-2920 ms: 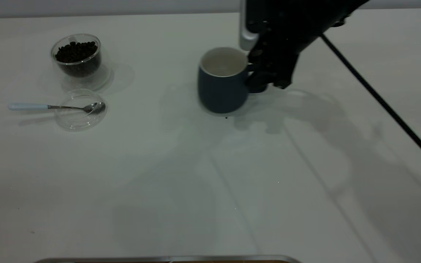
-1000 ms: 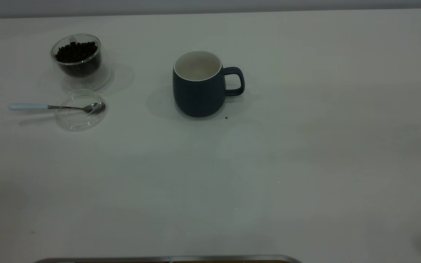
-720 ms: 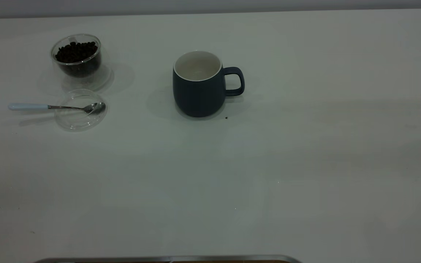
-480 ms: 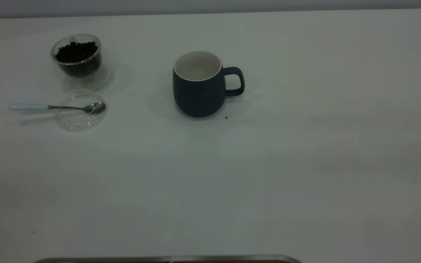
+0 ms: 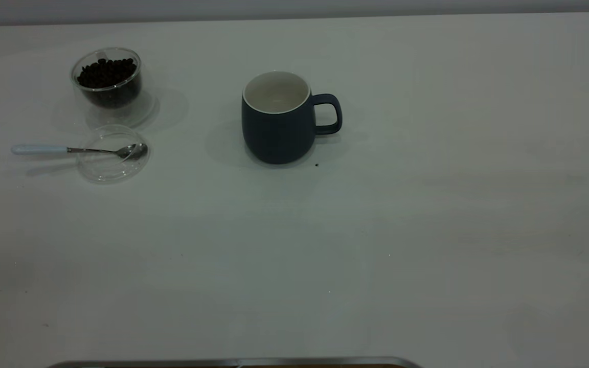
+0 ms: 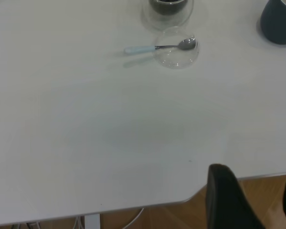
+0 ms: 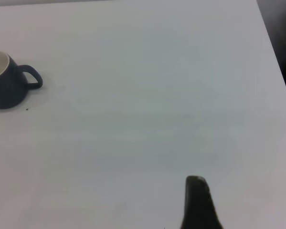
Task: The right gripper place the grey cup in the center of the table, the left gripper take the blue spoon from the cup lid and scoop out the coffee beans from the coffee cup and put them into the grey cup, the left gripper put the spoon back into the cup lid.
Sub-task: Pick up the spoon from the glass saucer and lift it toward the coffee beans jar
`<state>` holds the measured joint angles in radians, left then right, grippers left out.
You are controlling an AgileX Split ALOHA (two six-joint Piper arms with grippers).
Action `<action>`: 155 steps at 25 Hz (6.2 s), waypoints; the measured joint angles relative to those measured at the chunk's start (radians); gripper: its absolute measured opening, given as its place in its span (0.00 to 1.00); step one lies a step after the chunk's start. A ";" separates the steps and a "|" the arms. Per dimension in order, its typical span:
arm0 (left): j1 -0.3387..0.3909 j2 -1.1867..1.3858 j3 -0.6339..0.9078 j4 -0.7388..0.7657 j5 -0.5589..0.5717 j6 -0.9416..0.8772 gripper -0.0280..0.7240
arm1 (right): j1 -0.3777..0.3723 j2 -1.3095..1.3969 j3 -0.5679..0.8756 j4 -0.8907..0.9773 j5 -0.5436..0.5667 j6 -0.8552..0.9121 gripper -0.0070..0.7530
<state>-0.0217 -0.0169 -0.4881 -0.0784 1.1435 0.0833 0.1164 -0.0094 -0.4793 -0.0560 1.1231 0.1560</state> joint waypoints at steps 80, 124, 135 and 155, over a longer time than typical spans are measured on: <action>0.553 1.961 -0.666 -0.622 -0.505 0.634 0.52 | 0.000 -0.003 0.000 0.000 0.000 -0.002 0.71; 0.500 2.445 -0.767 -1.128 -0.399 1.334 0.82 | 0.000 -0.003 0.000 0.000 0.000 -0.002 0.71; 0.451 2.445 -0.769 -1.151 -0.449 1.353 0.82 | 0.000 -0.003 0.000 0.000 0.000 -0.002 0.71; 0.451 2.476 -0.769 -1.142 -0.424 1.311 0.82 | 0.000 -0.003 0.000 0.000 0.000 -0.002 0.71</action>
<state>0.4293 2.4587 -1.2568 -1.2207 0.7196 1.3940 0.1164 -0.0123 -0.4793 -0.0560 1.1231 0.1545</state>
